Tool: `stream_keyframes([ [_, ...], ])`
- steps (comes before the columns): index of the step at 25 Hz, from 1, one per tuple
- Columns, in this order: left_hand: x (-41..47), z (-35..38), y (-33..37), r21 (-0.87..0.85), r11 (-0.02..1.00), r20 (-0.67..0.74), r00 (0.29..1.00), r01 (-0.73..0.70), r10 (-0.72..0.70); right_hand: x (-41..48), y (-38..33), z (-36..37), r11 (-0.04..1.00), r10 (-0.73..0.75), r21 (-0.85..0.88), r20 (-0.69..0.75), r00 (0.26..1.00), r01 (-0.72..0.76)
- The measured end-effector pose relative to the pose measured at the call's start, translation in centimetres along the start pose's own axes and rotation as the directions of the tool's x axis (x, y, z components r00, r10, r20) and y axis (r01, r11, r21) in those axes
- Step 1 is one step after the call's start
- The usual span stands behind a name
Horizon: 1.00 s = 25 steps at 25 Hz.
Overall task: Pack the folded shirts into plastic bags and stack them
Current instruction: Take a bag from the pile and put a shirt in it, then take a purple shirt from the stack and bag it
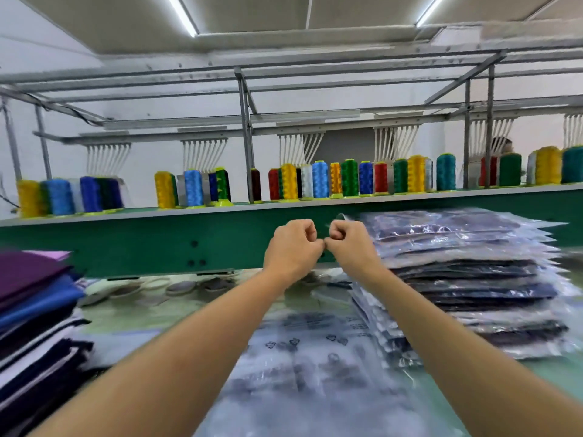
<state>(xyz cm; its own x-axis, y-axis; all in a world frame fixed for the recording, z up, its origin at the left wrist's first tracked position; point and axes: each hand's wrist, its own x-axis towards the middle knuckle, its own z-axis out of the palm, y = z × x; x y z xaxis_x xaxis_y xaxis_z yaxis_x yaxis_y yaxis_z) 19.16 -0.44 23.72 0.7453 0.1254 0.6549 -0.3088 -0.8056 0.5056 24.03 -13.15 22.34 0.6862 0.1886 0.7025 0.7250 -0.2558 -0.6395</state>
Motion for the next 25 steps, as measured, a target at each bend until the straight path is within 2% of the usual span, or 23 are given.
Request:
stream_keyframes([
  [3,-4.6,-2.4,-2.5,0.059,0.997,0.039,0.998,0.045,-0.047,-3.9,-1.1,3.5,0.992,0.058,0.11,0.077,0.995,-0.066],
  [7,-10.9,-4.4,-6.1,0.145,0.984,0.068,0.991,0.103,-0.113,-9.5,-1.6,8.3,0.981,0.121,0.129,0.194,0.974,-0.148],
  [11,-16.3,-4.9,-9.4,0.153,0.971,0.11,0.973,0.185,-0.202,-14.5,-1.0,11.3,0.964,0.164,0.152,0.305,0.938,-0.218],
  [15,-20.5,-3.9,-12.2,0.183,0.941,0.275,0.905,0.284,-0.326,-18.4,0.8,13.0,0.953,0.25,0.071,0.359,0.899,-0.293],
  [19,-23.5,-2.9,-15.4,0.234,0.899,0.39,0.811,0.37,-0.435,-20.2,3.1,12.8,0.951,0.293,-0.007,0.329,0.898,-0.308],
  [22,-24.4,-2.8,-17.6,0.258,0.877,0.362,0.801,0.405,-0.477,-20.1,5.2,12.1,0.926,0.377,-0.075,0.269,0.886,-0.371],
  [25,-24.1,-2.7,-18.3,0.239,0.87,0.356,0.795,0.43,-0.491,-19.3,6.7,11.7,0.866,0.498,-0.214,0.285,0.819,-0.452],
])
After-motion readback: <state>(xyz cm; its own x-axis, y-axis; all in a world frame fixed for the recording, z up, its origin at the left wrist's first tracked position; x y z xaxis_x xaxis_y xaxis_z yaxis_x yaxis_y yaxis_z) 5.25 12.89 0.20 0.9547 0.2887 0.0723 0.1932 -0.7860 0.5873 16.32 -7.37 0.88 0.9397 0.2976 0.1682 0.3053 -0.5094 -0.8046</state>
